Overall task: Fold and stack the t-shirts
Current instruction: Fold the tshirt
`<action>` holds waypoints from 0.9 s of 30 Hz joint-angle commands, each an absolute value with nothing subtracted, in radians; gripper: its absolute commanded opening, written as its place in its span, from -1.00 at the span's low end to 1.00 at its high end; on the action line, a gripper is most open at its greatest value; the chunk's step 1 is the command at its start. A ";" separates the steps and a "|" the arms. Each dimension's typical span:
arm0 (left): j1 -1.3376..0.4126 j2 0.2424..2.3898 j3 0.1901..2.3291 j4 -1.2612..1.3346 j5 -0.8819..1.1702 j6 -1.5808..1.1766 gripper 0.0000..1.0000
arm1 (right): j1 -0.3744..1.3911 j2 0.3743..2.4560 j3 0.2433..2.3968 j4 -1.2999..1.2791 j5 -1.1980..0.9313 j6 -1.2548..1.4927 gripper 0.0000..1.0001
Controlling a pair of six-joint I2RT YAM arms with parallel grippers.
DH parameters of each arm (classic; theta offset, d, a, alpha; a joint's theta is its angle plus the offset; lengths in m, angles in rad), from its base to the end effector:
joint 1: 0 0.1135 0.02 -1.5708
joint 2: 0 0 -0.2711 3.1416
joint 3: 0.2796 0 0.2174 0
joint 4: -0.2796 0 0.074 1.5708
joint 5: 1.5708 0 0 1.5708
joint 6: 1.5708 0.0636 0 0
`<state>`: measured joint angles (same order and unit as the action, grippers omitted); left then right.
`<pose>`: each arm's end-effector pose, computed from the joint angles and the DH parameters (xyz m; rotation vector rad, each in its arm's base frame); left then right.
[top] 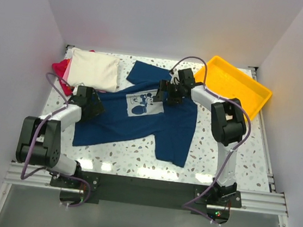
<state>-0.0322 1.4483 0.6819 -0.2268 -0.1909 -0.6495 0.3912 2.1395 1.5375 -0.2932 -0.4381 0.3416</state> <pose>0.2538 0.0039 0.1666 -0.8390 2.3941 -0.0230 0.4099 0.1982 0.1704 -0.2611 2.5299 0.8461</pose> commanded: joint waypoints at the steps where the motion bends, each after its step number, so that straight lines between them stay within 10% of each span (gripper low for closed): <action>1: -0.012 1.549 0.704 -0.229 -0.181 -0.609 1.00 | 0.376 2.209 1.606 -0.341 -0.370 0.339 0.97; 14: -0.005 1.458 0.830 -0.333 -0.279 -0.584 1.00 | 0.368 2.322 1.844 -0.434 -0.442 0.330 0.97; 27: -0.006 0.963 0.592 -0.825 -0.437 -1.204 1.00 | 0.368 2.195 1.792 -0.379 -0.538 0.382 0.97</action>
<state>-0.0132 0.9668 0.6189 -0.6888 -0.3904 -1.0046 0.3721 2.2963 1.8095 -0.3969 -0.4931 0.3626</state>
